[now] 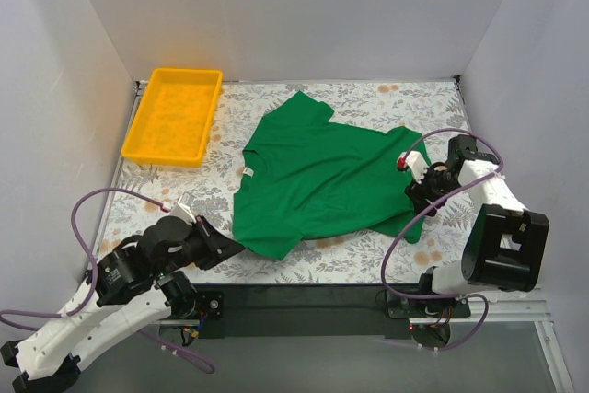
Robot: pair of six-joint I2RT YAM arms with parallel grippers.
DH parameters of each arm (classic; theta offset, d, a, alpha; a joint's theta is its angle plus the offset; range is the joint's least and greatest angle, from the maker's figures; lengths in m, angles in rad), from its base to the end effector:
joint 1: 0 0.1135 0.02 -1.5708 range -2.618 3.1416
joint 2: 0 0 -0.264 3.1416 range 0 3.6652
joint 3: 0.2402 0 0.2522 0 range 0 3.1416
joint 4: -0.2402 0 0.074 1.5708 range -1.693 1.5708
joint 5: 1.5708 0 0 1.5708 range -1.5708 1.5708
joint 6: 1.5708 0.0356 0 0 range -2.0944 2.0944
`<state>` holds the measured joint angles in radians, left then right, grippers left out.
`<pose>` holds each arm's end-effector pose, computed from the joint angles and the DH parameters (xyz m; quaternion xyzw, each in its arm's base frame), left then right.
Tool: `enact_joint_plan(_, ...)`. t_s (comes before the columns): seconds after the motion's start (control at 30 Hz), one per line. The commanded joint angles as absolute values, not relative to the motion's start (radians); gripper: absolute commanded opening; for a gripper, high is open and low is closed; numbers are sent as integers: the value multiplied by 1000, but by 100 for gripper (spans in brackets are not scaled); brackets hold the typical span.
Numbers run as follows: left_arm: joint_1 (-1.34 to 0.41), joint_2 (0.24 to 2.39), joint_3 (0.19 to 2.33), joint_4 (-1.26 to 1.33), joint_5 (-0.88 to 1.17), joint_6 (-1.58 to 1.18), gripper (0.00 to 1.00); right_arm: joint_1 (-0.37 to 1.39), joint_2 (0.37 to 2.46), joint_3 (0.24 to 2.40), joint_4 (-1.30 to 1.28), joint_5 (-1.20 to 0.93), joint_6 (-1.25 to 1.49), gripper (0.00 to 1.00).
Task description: Fold and stack the t-shirts
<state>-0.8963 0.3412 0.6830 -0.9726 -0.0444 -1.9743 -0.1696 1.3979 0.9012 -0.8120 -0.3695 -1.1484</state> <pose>0.0452 -0.0540 0.2759 -0.4661 0.7598 -0.4460 0.0808 0.2449 -0.0289 0.2060 -0.4793 0.8489 0.0653 0.2131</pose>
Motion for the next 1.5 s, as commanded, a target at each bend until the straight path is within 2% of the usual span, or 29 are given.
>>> enact_joint_plan(0.0, -900, 347, 707, -999, -68, -1970, 0, -175, 1453, 937, -834, -377, -1195, 66)
enact_joint_plan(0.3, -900, 353, 693, -980, -61, -1970, 0, -173, 1468, 876, -879, -387, -1267, 61)
enact_joint_plan(0.4, -900, 362, 690, -966, -58, -1964, 0, -173, 1495, 876, -874, -390, -1267, 54)
enact_joint_plan(0.5, -900, 374, 696, -960, -60, -1956, 0, -173, 1514, 887, -876, -399, -1256, 43)
enact_joint_plan(0.63, -900, 379, 712, -959, -74, -1954, 0, -173, 1470, 893, -891, -393, -1256, 4)
enact_joint_plan(0.67, -900, 383, 716, -960, -75, -1953, 0, -173, 1447, 891, -894, -391, -1261, 1)
enact_joint_plan(1.03, -900, 399, 834, -989, -126, -1911, 0, -173, 1020, 927, -1317, -367, -1593, 1)
enact_joint_plan(1.2, -900, 380, 867, -1003, -127, -1891, 0, -163, 853, 826, -1316, -316, -1677, 1)
enact_joint_plan(1.27, -900, 365, 876, -1003, -126, -1887, 0, -163, 841, 805, -1318, -311, -1684, 11)
enact_joint_plan(1.3, -900, 361, 879, -1009, -124, -1885, 0, -163, 845, 804, -1316, -314, -1678, 26)
enact_joint_plan(1.37, -900, 347, 890, -1009, -107, -1873, 1, -163, 865, 836, -1315, -337, -1626, 38)
enact_joint_plan(1.47, -900, 339, 920, -1043, -126, -1858, 19, -167, 936, 932, -1295, -397, -1521, 51)
